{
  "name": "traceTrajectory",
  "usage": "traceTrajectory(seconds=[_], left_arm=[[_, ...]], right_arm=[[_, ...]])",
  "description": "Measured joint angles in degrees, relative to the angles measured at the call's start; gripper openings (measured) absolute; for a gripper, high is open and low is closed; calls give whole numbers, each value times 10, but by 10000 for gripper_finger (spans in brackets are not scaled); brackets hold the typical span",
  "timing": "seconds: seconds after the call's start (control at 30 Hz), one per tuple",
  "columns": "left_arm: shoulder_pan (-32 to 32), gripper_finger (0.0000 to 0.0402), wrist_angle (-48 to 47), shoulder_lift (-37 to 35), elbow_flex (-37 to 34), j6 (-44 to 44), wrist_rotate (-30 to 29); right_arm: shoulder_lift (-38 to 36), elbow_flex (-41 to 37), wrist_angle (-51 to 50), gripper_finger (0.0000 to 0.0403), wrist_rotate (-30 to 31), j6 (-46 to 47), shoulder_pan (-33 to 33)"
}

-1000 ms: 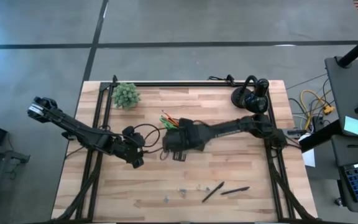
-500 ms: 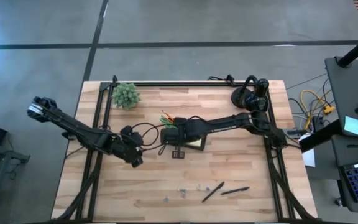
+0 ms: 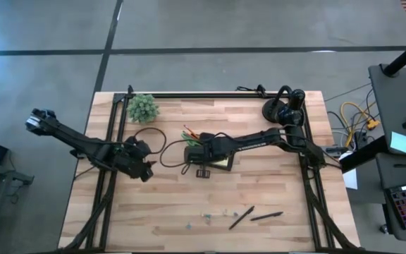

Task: Pick and place office supplies into organizer
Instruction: Put the blue eraser into the black desk organizer, then put the right blue binder clip into the black desk organizer

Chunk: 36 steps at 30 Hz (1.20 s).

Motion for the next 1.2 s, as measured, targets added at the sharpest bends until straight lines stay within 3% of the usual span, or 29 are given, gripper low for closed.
traceTrajectory(seconds=[0.33, 0.67, 0.83, 1.0, 1.2], left_arm=[[0, 199, 0, -12, 0, 0, -12], [0, 199, 0, -9, 0, -13, -1], [0, 199, 0, -9, 4, -13, 16], [0, 199, 0, -9, 4, -13, 21], [0, 199, 1, -9, 4, -13, 21]], right_arm=[[0, -8, 4, 23, -29, 39, -4], [-2, -8, 6, 133, -24, 44, -4], [-22, 6, -29, 166, -24, 92, -2], [-69, 13, -88, 176, -31, 149, 19], [-106, 7, -159, 167, -94, 198, 93]])
